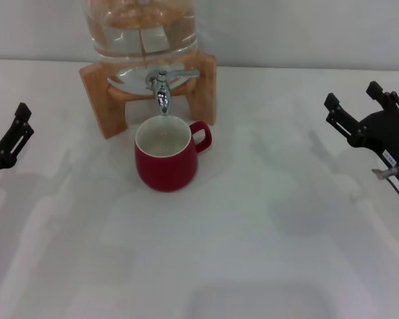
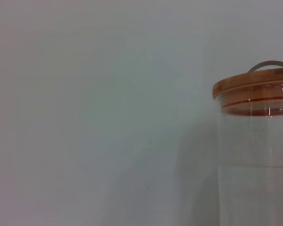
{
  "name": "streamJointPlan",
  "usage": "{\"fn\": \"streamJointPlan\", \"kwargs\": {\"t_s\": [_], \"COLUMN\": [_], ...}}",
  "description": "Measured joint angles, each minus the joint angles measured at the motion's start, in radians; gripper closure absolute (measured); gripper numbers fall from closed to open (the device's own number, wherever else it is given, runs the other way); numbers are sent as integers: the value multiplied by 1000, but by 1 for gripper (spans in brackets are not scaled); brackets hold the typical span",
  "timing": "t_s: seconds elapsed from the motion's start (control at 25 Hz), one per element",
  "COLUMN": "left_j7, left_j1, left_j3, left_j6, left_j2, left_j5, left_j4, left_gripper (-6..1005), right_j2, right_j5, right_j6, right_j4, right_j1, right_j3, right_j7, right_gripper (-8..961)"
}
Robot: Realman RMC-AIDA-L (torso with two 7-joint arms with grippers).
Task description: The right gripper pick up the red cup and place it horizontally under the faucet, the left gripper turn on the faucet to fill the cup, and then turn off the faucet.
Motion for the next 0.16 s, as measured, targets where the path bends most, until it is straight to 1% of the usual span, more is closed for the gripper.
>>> {"fn": "streamJointPlan", "kwargs": {"t_s": [0.16], "left_j7": [-2], "left_j1": [2], "left_j3": [1], "left_j6": [-28], "left_j2": [0], "left_j5": [0], "left_j4": [-3], "left_gripper": [124], "right_j2": [0], "right_j5": [-4], "right_j6": [-21], "right_j4": [4], "right_j1": [-17], "right_j3": [-4], "right_j7": [1], "right_gripper": [81]}}
